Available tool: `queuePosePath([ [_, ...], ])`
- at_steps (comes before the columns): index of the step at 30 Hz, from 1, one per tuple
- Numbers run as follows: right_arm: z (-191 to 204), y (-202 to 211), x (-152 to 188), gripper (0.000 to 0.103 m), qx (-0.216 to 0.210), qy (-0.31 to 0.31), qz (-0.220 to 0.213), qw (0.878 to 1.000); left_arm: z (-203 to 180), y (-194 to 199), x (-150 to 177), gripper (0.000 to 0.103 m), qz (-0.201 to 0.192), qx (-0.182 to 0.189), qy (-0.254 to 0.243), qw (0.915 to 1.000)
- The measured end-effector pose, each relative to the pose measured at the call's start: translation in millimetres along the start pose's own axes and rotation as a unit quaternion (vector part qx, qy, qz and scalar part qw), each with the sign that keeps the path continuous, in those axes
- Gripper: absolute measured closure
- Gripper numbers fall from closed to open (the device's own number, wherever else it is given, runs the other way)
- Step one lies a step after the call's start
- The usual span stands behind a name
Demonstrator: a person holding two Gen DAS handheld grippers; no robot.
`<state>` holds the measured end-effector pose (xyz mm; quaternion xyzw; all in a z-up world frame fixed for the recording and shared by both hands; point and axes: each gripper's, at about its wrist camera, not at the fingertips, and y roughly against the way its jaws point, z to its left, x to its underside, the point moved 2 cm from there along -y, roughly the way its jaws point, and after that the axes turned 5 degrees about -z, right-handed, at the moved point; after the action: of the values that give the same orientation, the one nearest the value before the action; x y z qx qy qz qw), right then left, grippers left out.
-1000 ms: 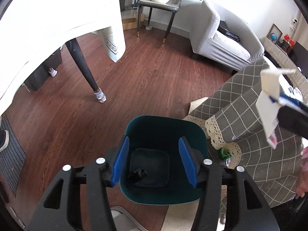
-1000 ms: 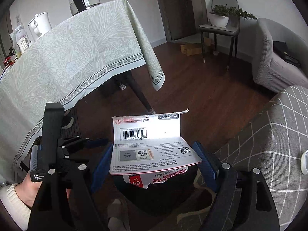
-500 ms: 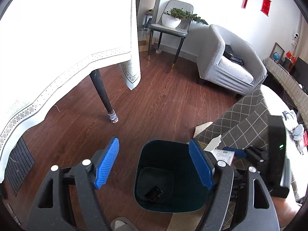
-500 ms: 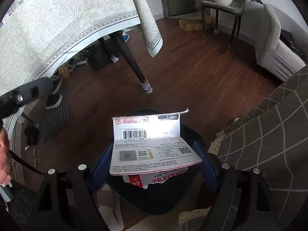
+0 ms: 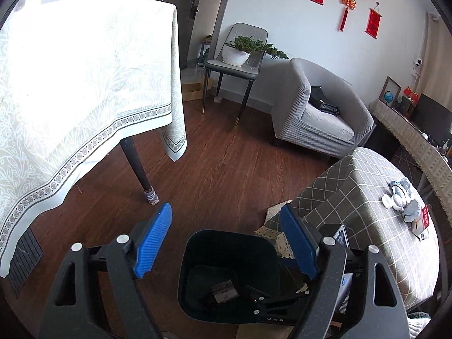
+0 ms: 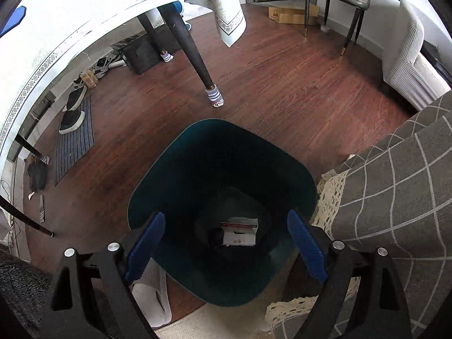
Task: Collect trash
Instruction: 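Open both grippers over the green bin to drop bag and box, then return both tools to the table above the remaining trash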
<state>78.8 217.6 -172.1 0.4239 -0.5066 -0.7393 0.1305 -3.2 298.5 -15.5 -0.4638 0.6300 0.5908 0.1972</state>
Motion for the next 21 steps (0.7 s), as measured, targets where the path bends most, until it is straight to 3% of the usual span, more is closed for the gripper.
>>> queuePosePath([
  [9, 7.7, 15.5, 2.5, 0.013, -0.006, 0.032, -0.011, 0.999, -4.0, 11.0, -12.4, 0.016, -0.021, 0.005, 0.018, 0.9996],
  [13, 11.5, 47.3, -1.2, 0.013, -0.022, 0.041, -0.045, 0.998, -6.5, 16.3, -20.4, 0.015, -0.035, 0.004, 0.022, 0.9991],
  [21, 3.8, 125.9, -4.1, 0.013, -0.012, 0.06, -0.117, 0.991, -29.0, 24.6, -28.3, 0.011, -0.069, 0.015, -0.001, 0.9975],
])
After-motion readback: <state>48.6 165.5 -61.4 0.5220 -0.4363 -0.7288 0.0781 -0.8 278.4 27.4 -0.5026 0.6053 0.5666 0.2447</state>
